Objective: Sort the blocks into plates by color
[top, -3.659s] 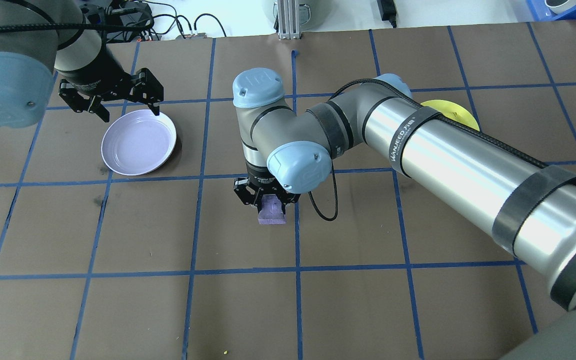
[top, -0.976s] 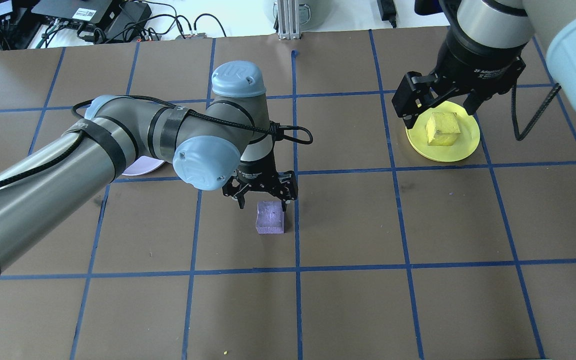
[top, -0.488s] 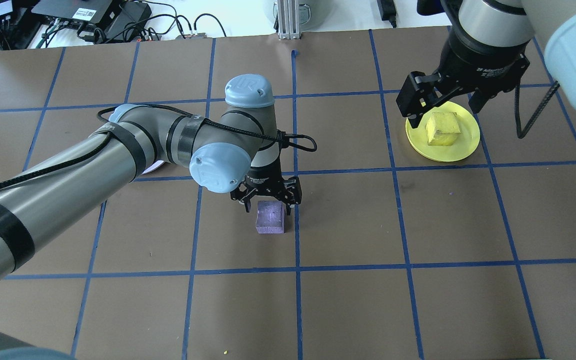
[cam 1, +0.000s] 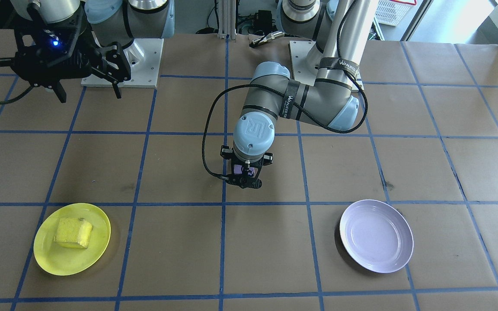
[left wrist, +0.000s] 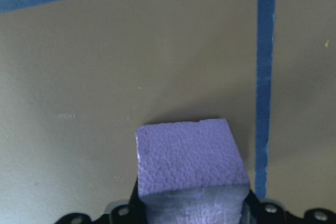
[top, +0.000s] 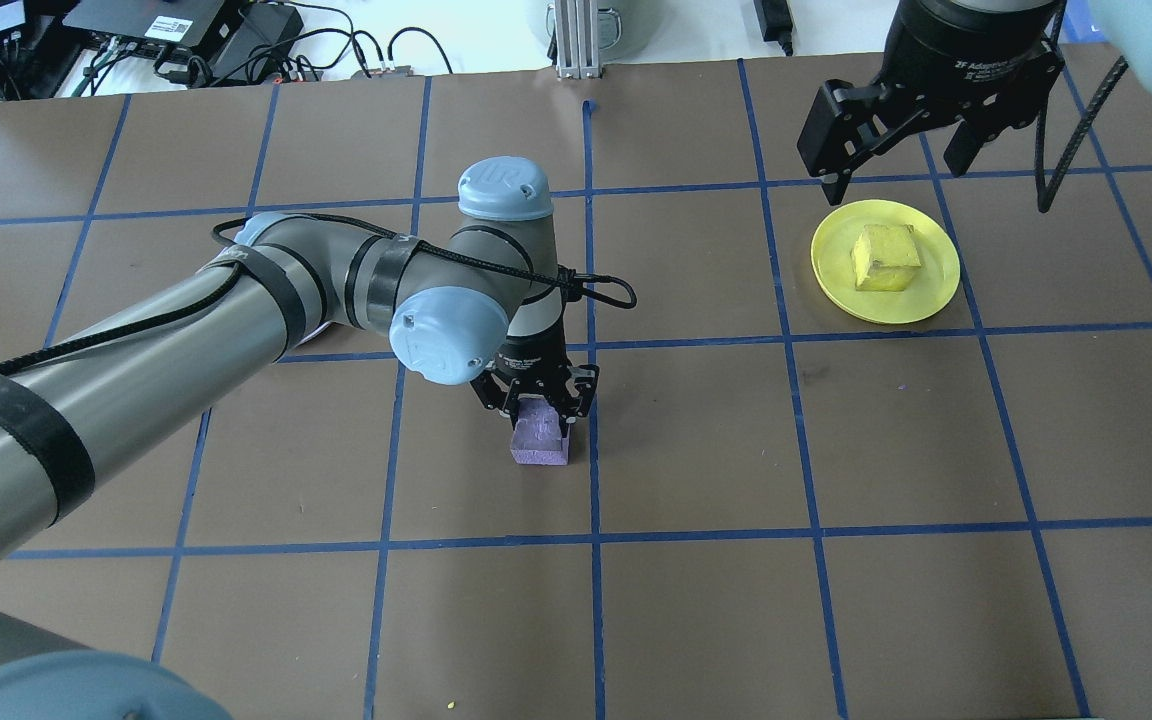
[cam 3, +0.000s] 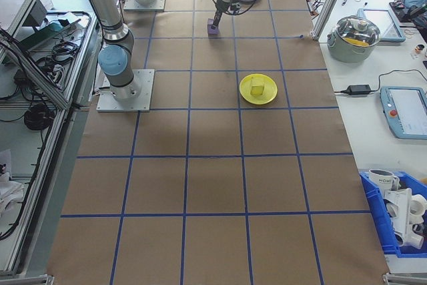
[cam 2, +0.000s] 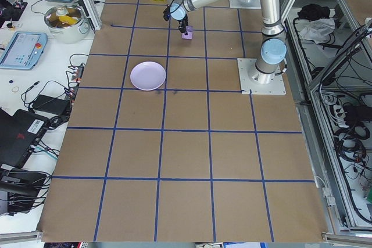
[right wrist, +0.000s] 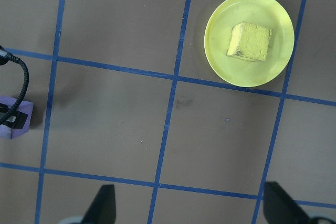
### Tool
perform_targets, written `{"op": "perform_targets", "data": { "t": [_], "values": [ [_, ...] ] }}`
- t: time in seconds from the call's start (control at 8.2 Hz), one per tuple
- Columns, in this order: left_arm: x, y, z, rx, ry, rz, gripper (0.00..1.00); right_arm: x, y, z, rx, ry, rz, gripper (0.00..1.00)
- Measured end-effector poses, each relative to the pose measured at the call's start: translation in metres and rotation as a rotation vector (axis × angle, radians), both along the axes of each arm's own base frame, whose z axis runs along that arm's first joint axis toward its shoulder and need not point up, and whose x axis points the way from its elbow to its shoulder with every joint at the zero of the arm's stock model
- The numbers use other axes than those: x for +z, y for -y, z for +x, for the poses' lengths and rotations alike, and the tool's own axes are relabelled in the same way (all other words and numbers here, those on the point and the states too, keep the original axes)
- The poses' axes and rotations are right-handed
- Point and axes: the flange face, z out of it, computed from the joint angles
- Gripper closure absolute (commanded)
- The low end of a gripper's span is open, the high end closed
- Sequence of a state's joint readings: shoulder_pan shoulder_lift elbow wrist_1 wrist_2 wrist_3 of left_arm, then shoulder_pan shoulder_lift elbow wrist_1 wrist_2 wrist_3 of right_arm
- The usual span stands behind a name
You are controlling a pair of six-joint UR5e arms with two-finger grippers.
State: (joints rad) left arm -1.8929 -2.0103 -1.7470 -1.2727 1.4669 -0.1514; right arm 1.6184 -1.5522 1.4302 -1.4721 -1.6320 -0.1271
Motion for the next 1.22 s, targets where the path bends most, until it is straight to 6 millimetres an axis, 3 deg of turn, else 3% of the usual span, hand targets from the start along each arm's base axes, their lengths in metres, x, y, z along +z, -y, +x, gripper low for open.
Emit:
{"op": "perform_targets", "data": {
  "t": [0.24, 0.49, 0.73, 0.85, 1.22],
  "values": [
    [0.024, 0.006, 0.014, 0.023, 0.015, 0.033, 1.0, -0.009, -0.001, 0.0, -0.006, -0.003, 0.011, 0.0],
    [0.081, 0.042, 0.054, 0.082, 0.025, -0.008, 1.0, -0.022, -0.005, 0.0, -0.008, 0.002, 0.013, 0.0],
    [0.124, 0.088, 0.123, 0.109, 0.031, -0.079, 1.0, -0.025, -0.006, -0.001, -0.009, -0.003, 0.003, 0.0],
    [0.131, 0.112, 0.172, 0.131, 0.02, -0.114, 1.0, -0.026, -0.006, -0.001, -0.009, -0.004, 0.002, 0.0],
    [0.122, 0.156, 0.302, 0.151, 0.005, -0.215, 1.0, -0.027, -0.006, 0.0, -0.008, 0.0, 0.002, 0.0]
  ]
}}
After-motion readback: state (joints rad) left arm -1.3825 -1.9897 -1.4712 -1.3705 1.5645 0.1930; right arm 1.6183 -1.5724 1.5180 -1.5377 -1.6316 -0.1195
